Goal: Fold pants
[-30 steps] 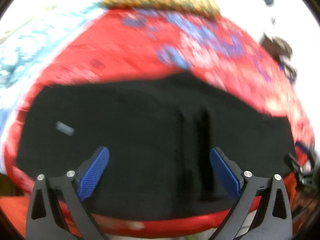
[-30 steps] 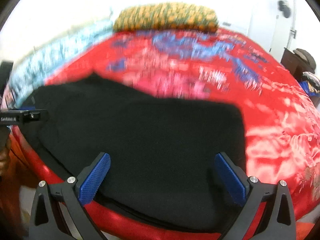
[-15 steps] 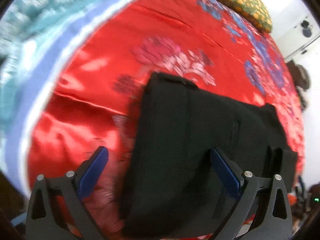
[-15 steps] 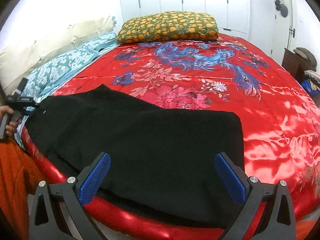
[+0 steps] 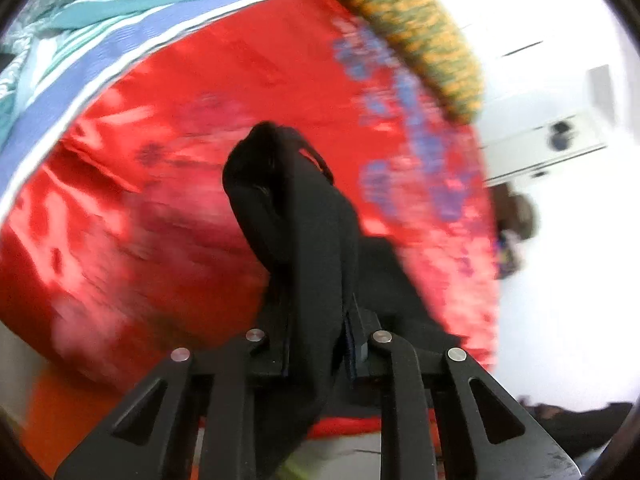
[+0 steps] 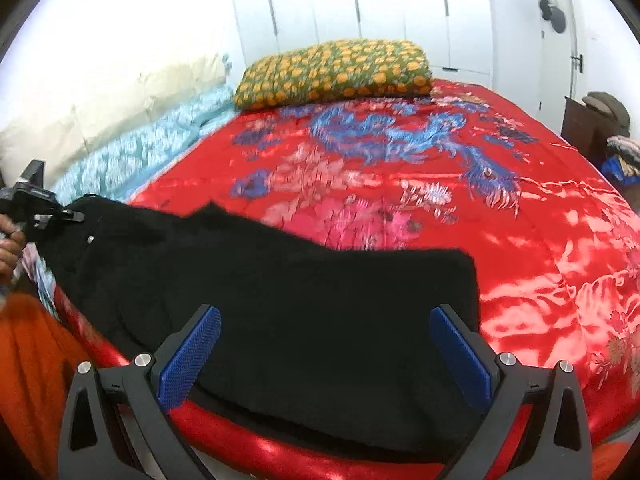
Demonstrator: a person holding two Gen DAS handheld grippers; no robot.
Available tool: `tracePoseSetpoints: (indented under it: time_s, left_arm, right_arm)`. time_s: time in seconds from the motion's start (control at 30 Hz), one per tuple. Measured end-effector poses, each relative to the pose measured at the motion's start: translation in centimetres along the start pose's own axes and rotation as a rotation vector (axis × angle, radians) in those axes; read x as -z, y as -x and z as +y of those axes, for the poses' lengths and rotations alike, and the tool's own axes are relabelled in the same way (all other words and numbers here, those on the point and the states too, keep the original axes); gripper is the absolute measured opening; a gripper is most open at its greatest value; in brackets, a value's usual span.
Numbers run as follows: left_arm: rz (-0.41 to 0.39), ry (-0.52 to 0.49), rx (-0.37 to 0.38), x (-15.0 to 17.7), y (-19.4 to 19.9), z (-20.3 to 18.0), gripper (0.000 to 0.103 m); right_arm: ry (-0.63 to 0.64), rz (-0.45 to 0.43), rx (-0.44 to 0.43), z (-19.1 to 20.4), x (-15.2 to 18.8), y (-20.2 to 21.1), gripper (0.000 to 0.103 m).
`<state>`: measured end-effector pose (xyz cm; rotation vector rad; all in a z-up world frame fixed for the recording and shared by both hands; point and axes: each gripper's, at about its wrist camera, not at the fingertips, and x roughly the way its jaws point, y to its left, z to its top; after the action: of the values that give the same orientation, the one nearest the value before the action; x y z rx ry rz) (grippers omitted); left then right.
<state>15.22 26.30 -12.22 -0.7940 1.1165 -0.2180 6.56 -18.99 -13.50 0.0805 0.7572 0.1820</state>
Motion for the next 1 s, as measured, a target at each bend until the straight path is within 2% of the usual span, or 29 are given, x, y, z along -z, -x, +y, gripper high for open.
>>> tracePoseSetpoints:
  time_s: [0.1, 0.2, 0.3, 0.43, 0.5, 0.6, 0.77, 0.83, 0.87, 0.9, 0.97, 1.0]
  left_arm:
    - [-0.007, -0.018, 0.105, 2.0, 0.6, -6.4, 0.017]
    - [0.011, -0.068, 0.16, 3.7, -0.3, -12.0, 0.016]
    - [0.063, -0.109, 0.195, 6.1, -3.5, -17.4, 0.016]
    - [0.159, -0.146, 0.208, 10.1, -10.6, -23.2, 0.016]
    - [0.204, -0.165, 0.196, 12.1, -14.0, -25.3, 0.015]
    - [0.248, -0.234, 0.12, 15.7, -19.4, -27.9, 0.015]
    - [0.262, -0.333, -0.017, 19.0, -24.3, -28.5, 0.016]
    - [0.259, -0.433, -0.081, 20.4, -26.0, -29.5, 0.021]
    - [0.277, -0.475, -0.093, 21.0, -26.9, -30.0, 0.028]
    - [0.327, -0.504, -0.094, 21.6, -27.9, -30.5, 0.043]
    - [0.372, -0.511, -0.05, 22.4, -27.2, -31.2, 0.063]
    - [0.356, -0.521, -0.001, 22.5, -26.2, -31.8, 0.071]
  right_arm:
    - [-0.066, -0.066, -0.01, -1.5, -1.2, 1.6, 0.103]
    - [-0.151, -0.134, -0.018, -3.8, -2.1, 3.5, 0.103]
    - [-0.225, -0.187, -0.017, -6.1, -2.5, 5.3, 0.103]
    - [-0.298, -0.254, 0.015, -9.5, -2.5, 7.9, 0.103]
    - [-0.324, -0.272, 0.036, -11.0, -2.3, 8.8, 0.103]
    - [-0.381, -0.287, 0.07, -13.2, -1.7, 9.7, 0.103]
    - [-0.506, -0.254, 0.078, -16.5, -0.6, 9.4, 0.103]
    - [-0.544, -0.2, 0.078, -17.4, 0.0, 8.5, 0.103]
    - [-0.56, -0.18, 0.072, -17.7, 0.3, 8.2, 0.103]
    - [-0.586, -0.155, 0.06, -18.2, 0.8, 7.8, 0.103]
    - [-0.63, -0.149, 0.036, -19.0, 1.5, 7.7, 0.103]
    - [-0.648, -0.153, 0.026, -19.3, 1.7, 7.6, 0.103]
